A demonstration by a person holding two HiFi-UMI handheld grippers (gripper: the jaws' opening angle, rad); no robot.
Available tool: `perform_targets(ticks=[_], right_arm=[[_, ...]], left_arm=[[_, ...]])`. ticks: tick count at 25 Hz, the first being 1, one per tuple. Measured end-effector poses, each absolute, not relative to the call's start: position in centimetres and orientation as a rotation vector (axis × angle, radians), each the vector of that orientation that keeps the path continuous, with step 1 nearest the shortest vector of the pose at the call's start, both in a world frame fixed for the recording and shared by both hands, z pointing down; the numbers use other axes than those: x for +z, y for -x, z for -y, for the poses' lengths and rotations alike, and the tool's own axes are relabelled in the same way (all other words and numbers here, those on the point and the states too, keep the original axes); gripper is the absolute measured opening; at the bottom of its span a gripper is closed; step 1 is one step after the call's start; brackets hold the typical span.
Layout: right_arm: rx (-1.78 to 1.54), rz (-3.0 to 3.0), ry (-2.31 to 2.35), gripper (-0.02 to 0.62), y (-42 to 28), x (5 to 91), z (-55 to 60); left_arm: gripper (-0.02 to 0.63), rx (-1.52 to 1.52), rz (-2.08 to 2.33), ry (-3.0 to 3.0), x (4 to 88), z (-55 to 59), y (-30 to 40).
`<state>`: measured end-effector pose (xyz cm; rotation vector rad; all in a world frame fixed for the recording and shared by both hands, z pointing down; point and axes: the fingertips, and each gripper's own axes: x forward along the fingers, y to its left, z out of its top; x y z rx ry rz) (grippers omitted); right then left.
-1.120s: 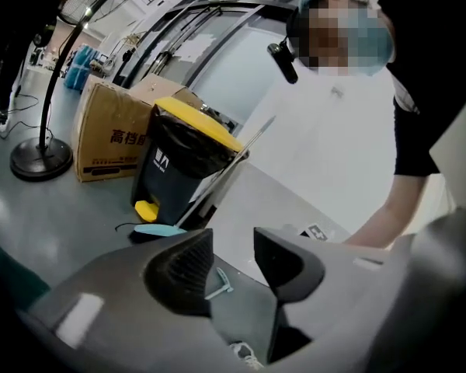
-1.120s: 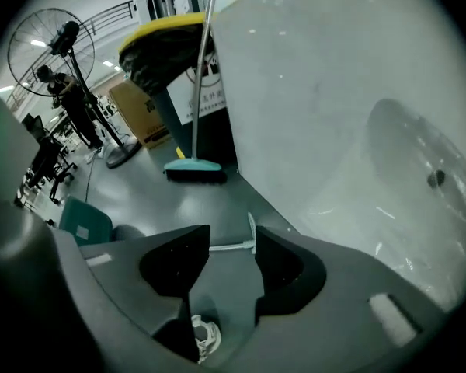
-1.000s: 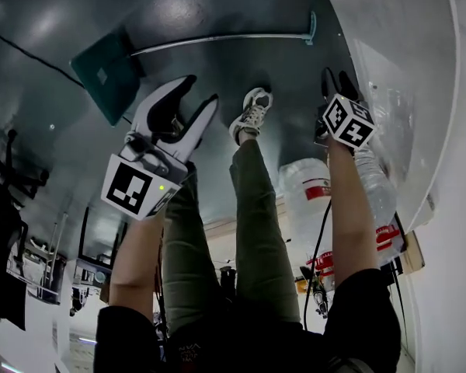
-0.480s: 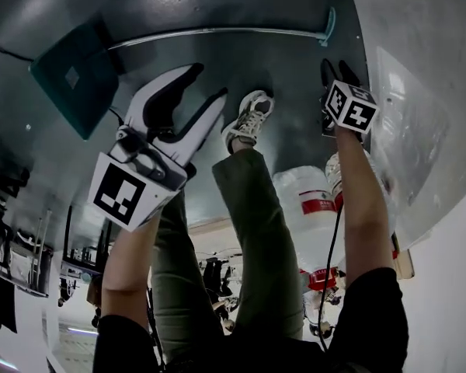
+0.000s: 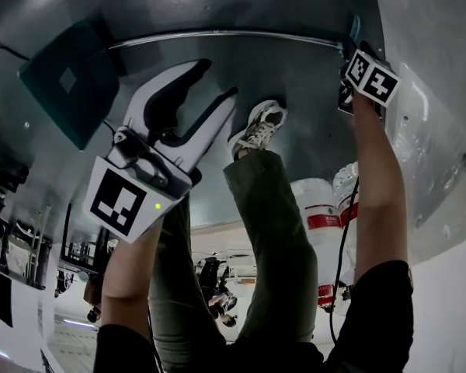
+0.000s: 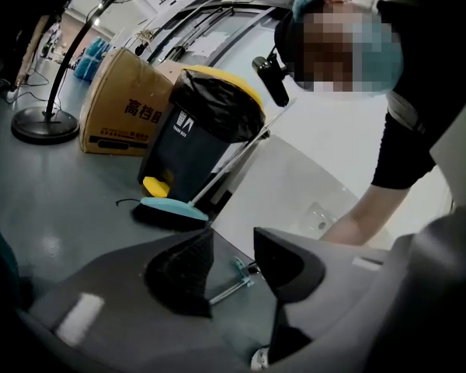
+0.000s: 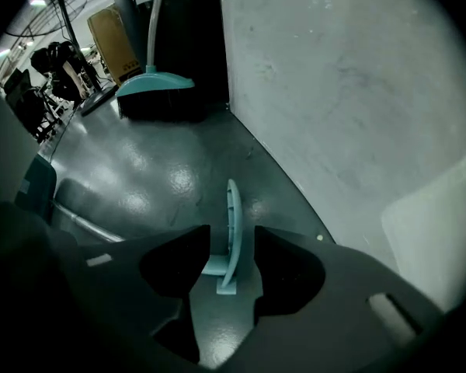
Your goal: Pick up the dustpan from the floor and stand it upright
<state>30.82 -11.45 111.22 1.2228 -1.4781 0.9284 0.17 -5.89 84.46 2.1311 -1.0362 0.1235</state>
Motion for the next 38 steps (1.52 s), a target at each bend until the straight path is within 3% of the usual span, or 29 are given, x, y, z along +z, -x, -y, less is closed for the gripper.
perform_targets(ticks=[6,8,9,22,29,38], right_arm=[[0.892,1.464,-1.205,0.174,-30.5,111.6,12.8],[0.892,1.457,-1.206,0.082,-30.6,111.8,12.8],[0.892,1.456,-1.206,0.074,-30.7,111.9,12.7],[0.915,1.435,-1.211,0.063,-30.8,110.1,12.0],[0.89,1.454,-1.263,0.061,-30.4,104.6,11.4],[0.682,1.537,-1.35,0.063,-29.1,90.2,13.3]], left_arm=[[0.172,0.139,1.02,-2.153,84.1,5.7,-0.4],[0.172,0.141,1.022,-2.148,84.3,5.7,-0.3],[0.172,0.139,1.026,-2.145,84.4,5.8,-0.3],[0.172,0.141,1.009,-2.152,83.4,6.9,-0.5],[0.172,0.128,0.961,-2.188,80.1,7.7,-1.3],[0.172,0.113,0.9,-2.264,71.9,7.8,-1.7]])
